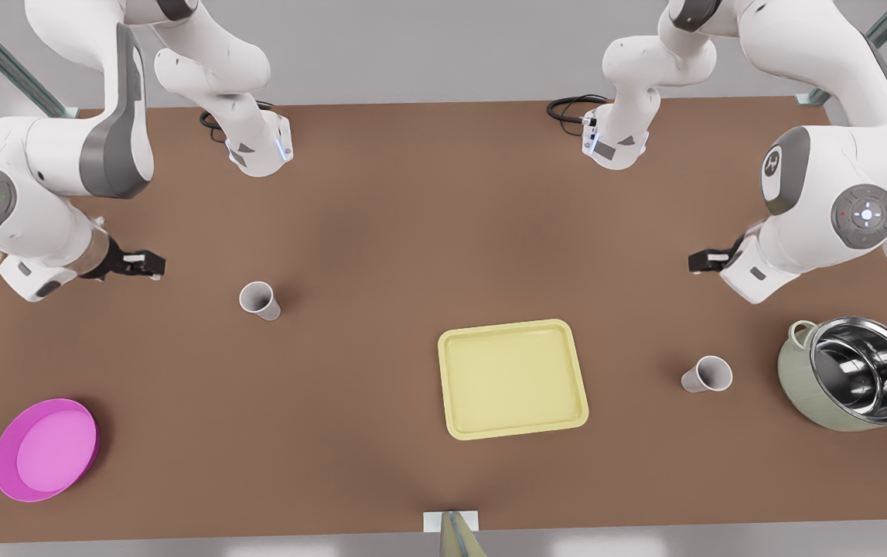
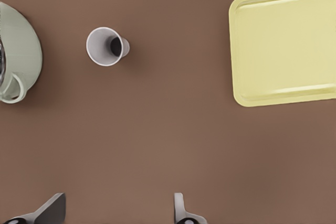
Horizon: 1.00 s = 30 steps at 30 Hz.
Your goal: Use both arms to respectively pick up the white IKEA cups from the middle-left and middle-right positions, then place the white IKEA cups onto the middle-middle tray, ensuring that the cups remain upright and do not tip over
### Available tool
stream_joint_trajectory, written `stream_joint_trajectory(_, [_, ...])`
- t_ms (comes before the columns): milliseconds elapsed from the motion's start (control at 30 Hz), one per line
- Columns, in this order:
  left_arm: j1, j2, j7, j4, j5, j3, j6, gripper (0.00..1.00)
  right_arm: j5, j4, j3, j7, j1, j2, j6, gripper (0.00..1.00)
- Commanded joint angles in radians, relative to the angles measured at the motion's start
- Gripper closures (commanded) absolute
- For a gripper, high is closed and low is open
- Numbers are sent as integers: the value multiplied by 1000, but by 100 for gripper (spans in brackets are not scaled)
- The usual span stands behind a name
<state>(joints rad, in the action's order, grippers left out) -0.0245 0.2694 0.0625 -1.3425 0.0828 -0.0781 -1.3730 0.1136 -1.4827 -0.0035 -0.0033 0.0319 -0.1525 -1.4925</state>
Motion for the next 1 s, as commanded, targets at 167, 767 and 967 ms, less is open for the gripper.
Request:
stream_joint_trajectory(167, [106, 220, -10, -1, -37, 34, -259, 0, -8, -152, -1, 8, 2, -93, -132, 0])
stream_joint_trajectory(767, [236, 495, -108, -75, -38, 43, -682, 0, -80, -757, 2, 37, 34, -52, -910, 0])
stream_joint_trajectory(967, [229, 502, -23, -78, -84, 41, -687, 69, -80, -795, 0, 37, 31, -87, -916, 0])
